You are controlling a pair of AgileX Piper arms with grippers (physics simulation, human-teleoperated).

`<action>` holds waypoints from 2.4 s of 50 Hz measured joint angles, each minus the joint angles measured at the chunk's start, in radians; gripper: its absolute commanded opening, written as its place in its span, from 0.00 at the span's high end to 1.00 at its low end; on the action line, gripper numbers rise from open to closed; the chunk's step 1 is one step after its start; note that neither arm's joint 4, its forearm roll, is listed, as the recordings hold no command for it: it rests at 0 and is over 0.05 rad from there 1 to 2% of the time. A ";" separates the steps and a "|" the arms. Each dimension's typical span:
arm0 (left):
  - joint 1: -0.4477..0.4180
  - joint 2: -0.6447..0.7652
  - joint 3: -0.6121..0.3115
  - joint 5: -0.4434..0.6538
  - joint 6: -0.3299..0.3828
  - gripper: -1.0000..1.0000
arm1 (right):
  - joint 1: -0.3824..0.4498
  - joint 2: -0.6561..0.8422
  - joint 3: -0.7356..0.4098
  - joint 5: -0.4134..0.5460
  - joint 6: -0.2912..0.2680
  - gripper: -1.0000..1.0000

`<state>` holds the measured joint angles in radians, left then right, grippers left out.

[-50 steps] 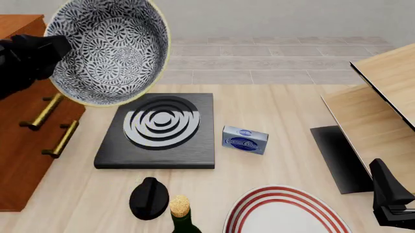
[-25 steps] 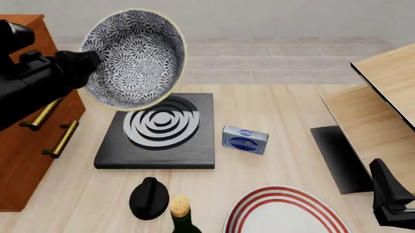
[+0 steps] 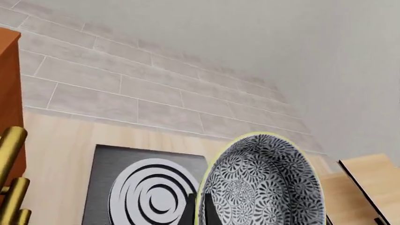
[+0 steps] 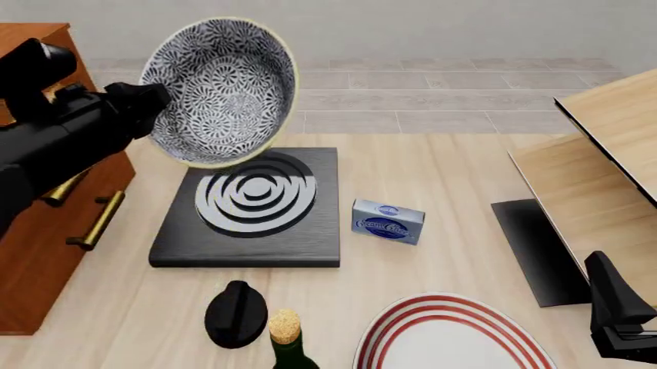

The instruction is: Put the bowl on the stove.

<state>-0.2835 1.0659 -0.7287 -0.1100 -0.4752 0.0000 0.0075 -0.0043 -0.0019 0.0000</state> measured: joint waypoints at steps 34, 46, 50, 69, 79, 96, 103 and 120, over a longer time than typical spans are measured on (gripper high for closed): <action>0.003 0.113 0.110 -0.177 -0.053 1.00 | 0.000 0.000 0.000 0.000 0.000 0.00; 0.002 0.152 0.118 -0.204 -0.047 1.00 | 0.000 0.000 0.000 0.000 0.000 0.00; 0.003 0.158 0.117 -0.201 -0.039 1.00 | 0.000 0.000 0.000 0.000 0.000 0.00; 0.010 0.107 0.096 -0.084 0.019 1.00 | 0.000 0.000 0.000 0.000 0.000 0.00; 0.014 0.061 0.056 0.028 0.044 1.00 | 0.000 0.000 0.000 0.000 0.000 0.00; 0.010 0.054 -0.001 0.203 0.109 1.00 | 0.000 0.000 0.000 0.000 0.000 0.00; 0.005 0.081 -0.020 0.235 0.132 1.00 | 0.000 0.000 0.000 0.000 0.000 0.00; -0.012 0.161 -0.048 0.218 0.151 1.00 | 0.000 0.000 0.000 0.000 0.000 0.00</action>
<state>-0.2952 1.2273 -0.7769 0.1082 -0.3247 0.0000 0.0075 -0.0043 -0.0019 0.0000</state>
